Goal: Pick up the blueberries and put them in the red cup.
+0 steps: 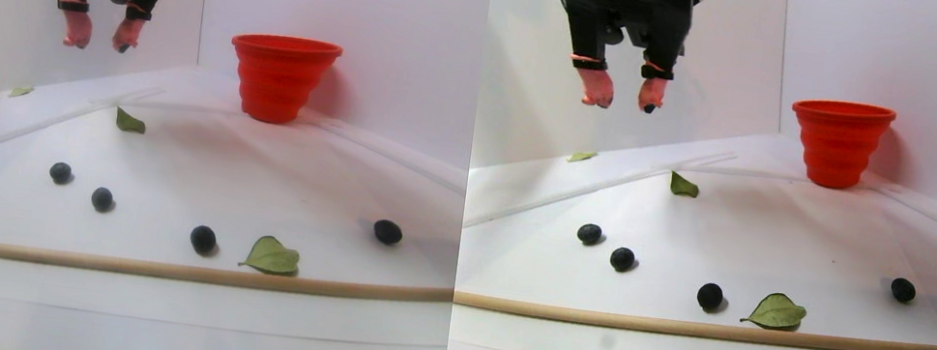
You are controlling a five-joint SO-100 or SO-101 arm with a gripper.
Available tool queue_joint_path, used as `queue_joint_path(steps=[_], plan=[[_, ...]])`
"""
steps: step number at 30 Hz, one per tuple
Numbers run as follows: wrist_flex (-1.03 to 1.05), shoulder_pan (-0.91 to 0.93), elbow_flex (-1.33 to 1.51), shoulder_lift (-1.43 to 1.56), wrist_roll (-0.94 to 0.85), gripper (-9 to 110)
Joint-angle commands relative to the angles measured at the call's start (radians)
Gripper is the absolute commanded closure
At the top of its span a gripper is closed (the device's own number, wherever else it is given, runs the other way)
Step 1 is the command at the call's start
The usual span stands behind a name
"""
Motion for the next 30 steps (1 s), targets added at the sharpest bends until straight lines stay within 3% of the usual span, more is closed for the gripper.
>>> queue_joint_path(steps=[1,30], plan=[[-0.018,-0.023,0.003,0.097,0.012,86],[-0.313,-0.064,0.112,-0.202,0.008,84]])
